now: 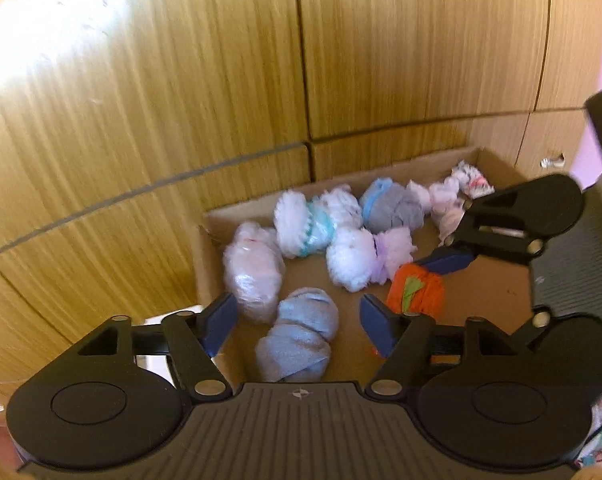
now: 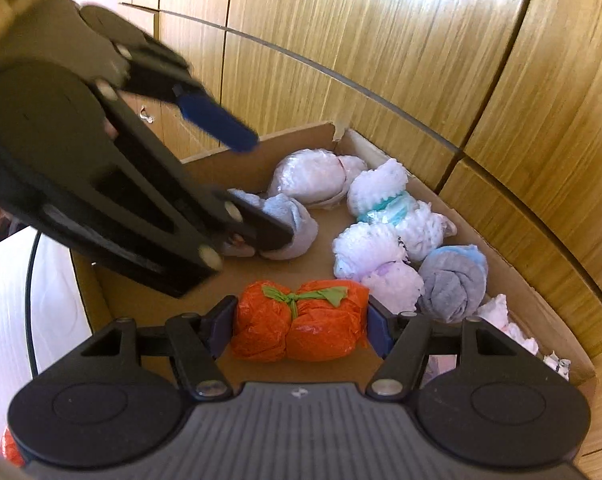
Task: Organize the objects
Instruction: 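Carry both bundles into the box and open both grippers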
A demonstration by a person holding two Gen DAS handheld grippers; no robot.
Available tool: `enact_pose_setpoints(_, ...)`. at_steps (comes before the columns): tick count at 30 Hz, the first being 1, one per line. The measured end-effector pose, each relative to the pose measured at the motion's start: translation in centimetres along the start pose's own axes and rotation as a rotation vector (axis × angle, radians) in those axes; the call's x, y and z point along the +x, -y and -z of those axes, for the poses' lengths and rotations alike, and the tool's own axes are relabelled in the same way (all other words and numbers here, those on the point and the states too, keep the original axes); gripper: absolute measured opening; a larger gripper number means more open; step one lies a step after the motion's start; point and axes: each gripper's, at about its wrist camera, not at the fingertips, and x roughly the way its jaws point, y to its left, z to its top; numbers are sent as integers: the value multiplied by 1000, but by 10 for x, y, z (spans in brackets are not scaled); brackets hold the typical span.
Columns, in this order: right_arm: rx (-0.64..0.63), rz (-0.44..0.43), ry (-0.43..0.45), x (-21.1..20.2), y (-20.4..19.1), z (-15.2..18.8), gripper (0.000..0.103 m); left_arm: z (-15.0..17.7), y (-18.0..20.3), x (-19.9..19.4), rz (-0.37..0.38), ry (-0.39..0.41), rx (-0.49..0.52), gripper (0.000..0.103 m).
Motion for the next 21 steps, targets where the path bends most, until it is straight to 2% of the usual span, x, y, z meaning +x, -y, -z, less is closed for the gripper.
enact_pose_setpoints(7, 6, -14, -24, 12, -4, -15, 62, 4, -18, -21, -26, 14, -65, 83)
enact_pose_setpoints(16, 15, -12, -47, 24, -10, -31, 62, 18, -29, -30, -30, -13, -132, 84)
enact_pose_setpoints(21, 14, 10, -54, 17, -15, -29, 69, 17, -25, -35, -37, -13, -127, 85)
